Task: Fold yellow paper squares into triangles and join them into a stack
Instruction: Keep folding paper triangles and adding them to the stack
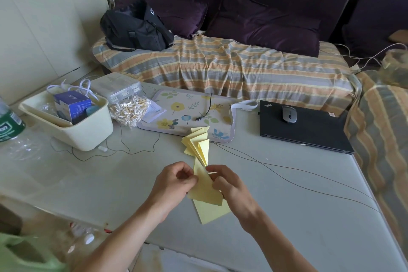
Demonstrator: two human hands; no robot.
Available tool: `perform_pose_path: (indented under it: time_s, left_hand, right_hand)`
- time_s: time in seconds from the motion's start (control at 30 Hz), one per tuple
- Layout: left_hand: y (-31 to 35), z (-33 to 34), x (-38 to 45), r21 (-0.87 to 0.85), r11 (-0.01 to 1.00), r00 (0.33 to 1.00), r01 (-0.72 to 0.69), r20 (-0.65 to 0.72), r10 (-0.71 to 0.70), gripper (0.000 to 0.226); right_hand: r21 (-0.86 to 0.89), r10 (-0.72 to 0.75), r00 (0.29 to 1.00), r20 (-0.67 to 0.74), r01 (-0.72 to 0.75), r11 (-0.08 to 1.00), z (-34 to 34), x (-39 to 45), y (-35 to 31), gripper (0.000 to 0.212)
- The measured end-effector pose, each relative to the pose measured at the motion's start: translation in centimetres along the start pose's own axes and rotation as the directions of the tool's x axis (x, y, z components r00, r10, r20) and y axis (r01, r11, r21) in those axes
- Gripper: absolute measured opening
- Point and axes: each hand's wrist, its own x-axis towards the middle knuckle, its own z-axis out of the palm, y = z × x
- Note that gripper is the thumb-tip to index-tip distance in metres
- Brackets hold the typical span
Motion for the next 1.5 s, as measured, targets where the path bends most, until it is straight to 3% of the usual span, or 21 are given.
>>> perform_pose_path:
  time_s: [0.13,0.33,0.73,0.97,1.5]
  left_hand:
    - [0.16,-0.50,0.04,0.107,0.992,0.995,-0.062,0.085,0.053,0.009]
    - [-0.14,-0.22,-0.32,0.216,0.966,0.973,-0.145,0.208,0.100,0.008]
    - [0.23,-0.27,-0.06,0.107,0.971,0.975,-0.212,0.082,0.204,0.016]
    - [0.48,-0.40,-0.10,0.082,0.948,0.951,-0.308,0.065,0.304,0.022]
    - [0.14,-0.26,0.13,0.054,0.943,0.944,-0.328,0.060,0.325,0.026]
  right_hand:
    - [0.023,0.009,1.000,0.022,-0.009,1.000,-0.05,-0.09,-0.30,0.039]
    - [-0.052,0.004,0.999,-0.050,-0.006,0.999,-0.08,0.33,0.13,0.011]
    - [0.169,0.020,0.998,-0.053,-0.011,0.986,-0.27,0.49,-0.22,0.017]
    - [0.194,-0.005,0.998,-0.055,0.016,0.981,-0.39,0.45,-0.26,0.016]
    - [0.212,-0.040,0.993,-0.110,0.063,0.975,-0.26,0.66,-0.11,0.021]
